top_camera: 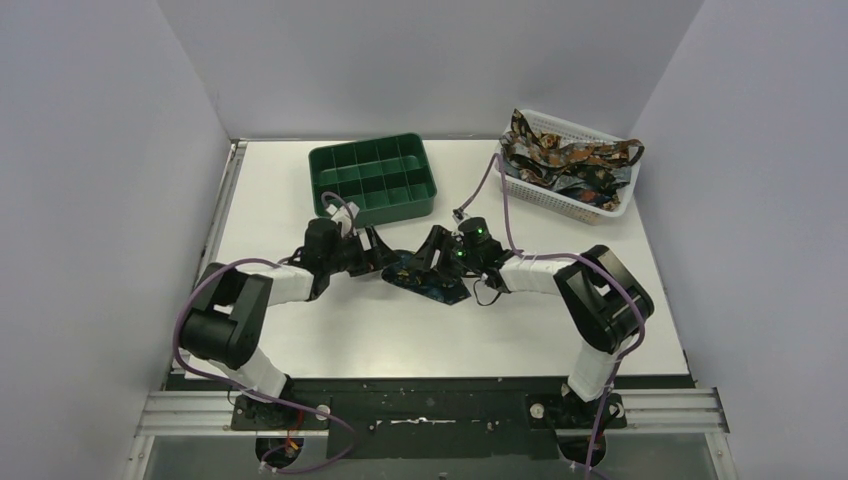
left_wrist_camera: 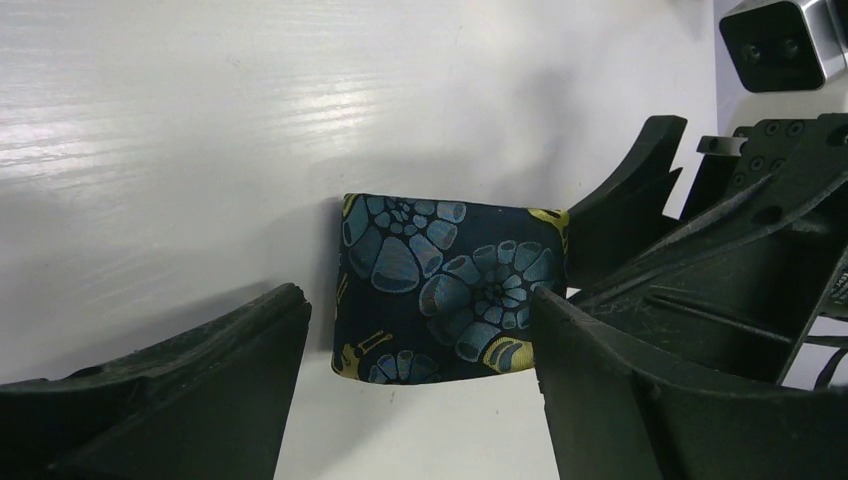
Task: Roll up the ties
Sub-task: Roll the tie at the center of the board.
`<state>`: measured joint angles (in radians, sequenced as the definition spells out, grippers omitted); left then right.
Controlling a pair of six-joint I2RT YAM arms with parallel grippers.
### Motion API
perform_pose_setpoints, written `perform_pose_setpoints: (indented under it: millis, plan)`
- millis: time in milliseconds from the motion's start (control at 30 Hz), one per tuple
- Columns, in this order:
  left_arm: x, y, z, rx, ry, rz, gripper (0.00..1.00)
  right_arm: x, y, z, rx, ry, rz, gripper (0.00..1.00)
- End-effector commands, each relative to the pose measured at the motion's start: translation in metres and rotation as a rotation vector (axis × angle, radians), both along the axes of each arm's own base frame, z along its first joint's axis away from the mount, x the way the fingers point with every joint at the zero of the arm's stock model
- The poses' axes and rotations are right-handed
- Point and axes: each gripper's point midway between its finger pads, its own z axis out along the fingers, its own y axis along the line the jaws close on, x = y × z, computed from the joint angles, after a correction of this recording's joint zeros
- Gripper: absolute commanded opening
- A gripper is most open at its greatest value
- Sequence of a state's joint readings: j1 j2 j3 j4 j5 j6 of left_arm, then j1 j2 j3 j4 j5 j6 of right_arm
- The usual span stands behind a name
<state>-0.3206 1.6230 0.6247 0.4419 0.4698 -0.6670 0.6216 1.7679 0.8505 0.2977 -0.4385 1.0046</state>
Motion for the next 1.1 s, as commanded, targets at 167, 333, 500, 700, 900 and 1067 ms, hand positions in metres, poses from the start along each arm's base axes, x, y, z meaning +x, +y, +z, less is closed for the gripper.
perform_pose_setpoints:
  millis: [167,333,500,700,900,1067]
  plan:
    - [-0.004,-0.01,0.006,-0.068,-0.037,-0.049,0.75,0.0,0.012,0.001,0.027,0.004,0.015,0.63]
    - [-0.006,-0.011,0.008,-0.081,-0.04,-0.039,0.74,0.001,0.016,0.007,0.044,-0.005,0.027,0.53]
    - [-0.007,-0.011,0.01,-0.098,-0.034,-0.021,0.73,-0.002,0.022,0.018,0.114,0.003,0.036,0.43]
    - [-0.009,-0.017,0.014,-0.152,-0.017,-0.017,0.73,-0.004,0.026,0.027,0.189,0.023,0.013,0.44]
    - [-0.013,-0.016,0.01,-0.158,0.008,-0.007,0.72,-0.007,0.02,0.007,0.236,0.072,-0.015,0.46]
    - [-0.012,-0.011,0.009,-0.112,0.006,0.009,0.72,-0.003,0.011,0.001,0.173,0.051,-0.033,0.57]
